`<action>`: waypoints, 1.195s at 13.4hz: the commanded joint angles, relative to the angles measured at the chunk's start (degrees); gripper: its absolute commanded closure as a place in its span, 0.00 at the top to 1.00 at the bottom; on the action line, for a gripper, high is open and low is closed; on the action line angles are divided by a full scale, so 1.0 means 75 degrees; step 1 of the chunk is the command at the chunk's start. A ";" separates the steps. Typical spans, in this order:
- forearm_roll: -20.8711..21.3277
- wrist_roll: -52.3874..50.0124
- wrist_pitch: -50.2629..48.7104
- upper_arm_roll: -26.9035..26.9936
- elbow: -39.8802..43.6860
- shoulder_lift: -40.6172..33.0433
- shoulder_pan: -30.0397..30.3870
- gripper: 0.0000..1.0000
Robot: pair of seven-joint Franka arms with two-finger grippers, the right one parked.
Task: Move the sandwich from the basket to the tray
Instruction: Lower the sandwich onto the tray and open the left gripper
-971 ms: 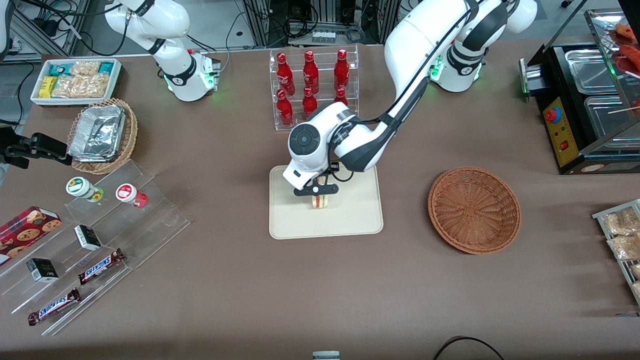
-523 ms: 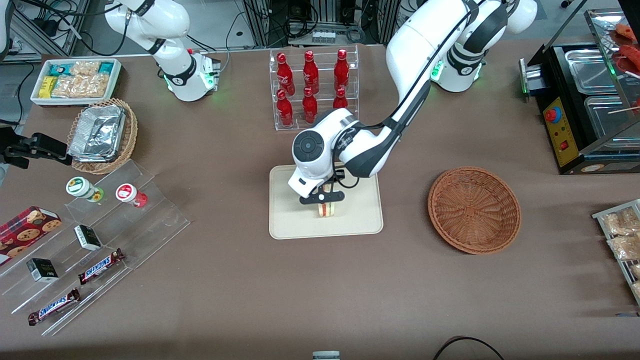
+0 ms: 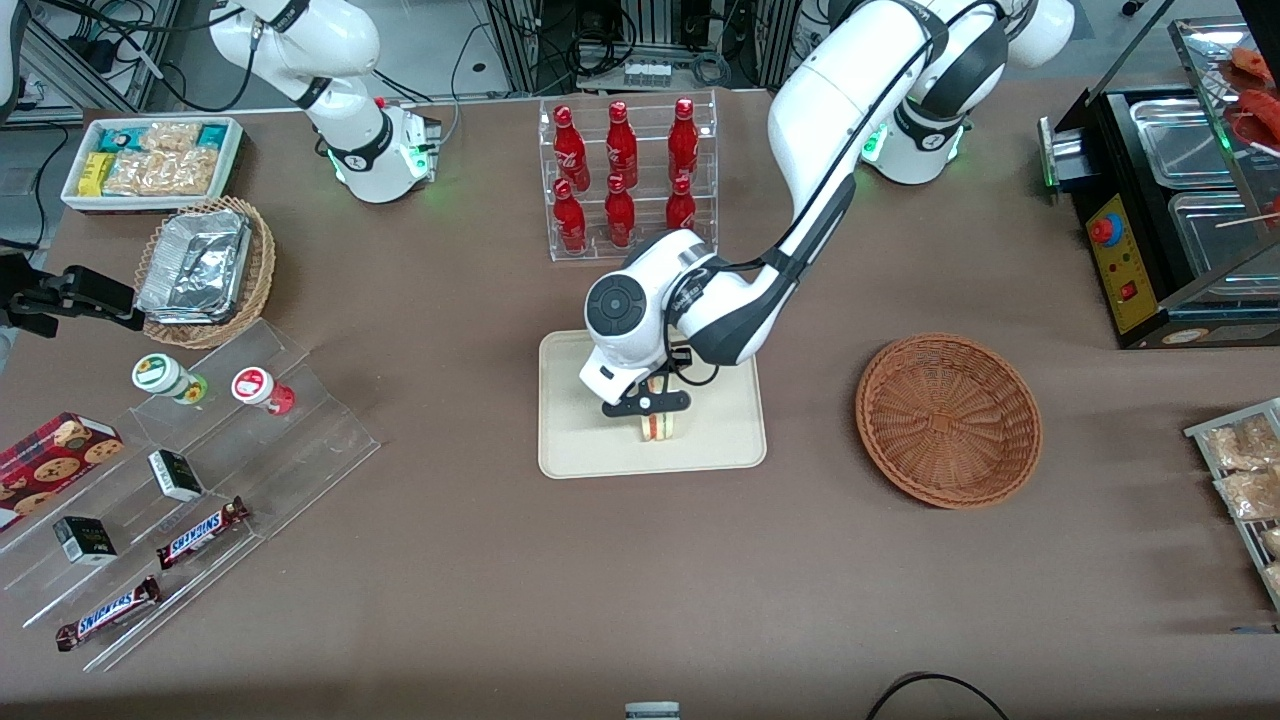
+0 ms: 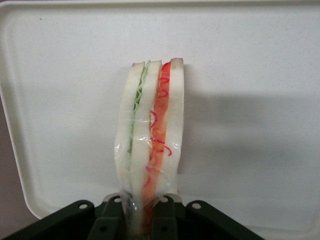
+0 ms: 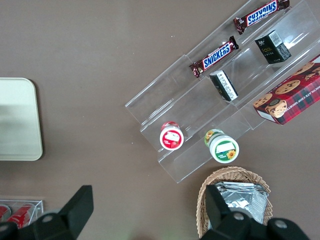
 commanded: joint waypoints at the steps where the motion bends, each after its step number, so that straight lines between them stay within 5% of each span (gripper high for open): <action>1: 0.0137 -0.0540 0.0057 0.0054 0.0297 0.0213 -0.0130 0.00; 5: 0.0148 -0.0565 0.0069 0.0054 0.0274 0.0237 -0.0142 0.02; 7: 0.0195 -0.0542 0.0069 0.0054 0.0285 0.0284 -0.0154 0.62; 8: 0.0346 -0.0518 0.0069 0.0054 0.0262 0.0284 -0.0142 1.00; 16: 0.0372 -0.0600 -0.0082 0.0019 0.0297 -0.0019 -0.0131 1.00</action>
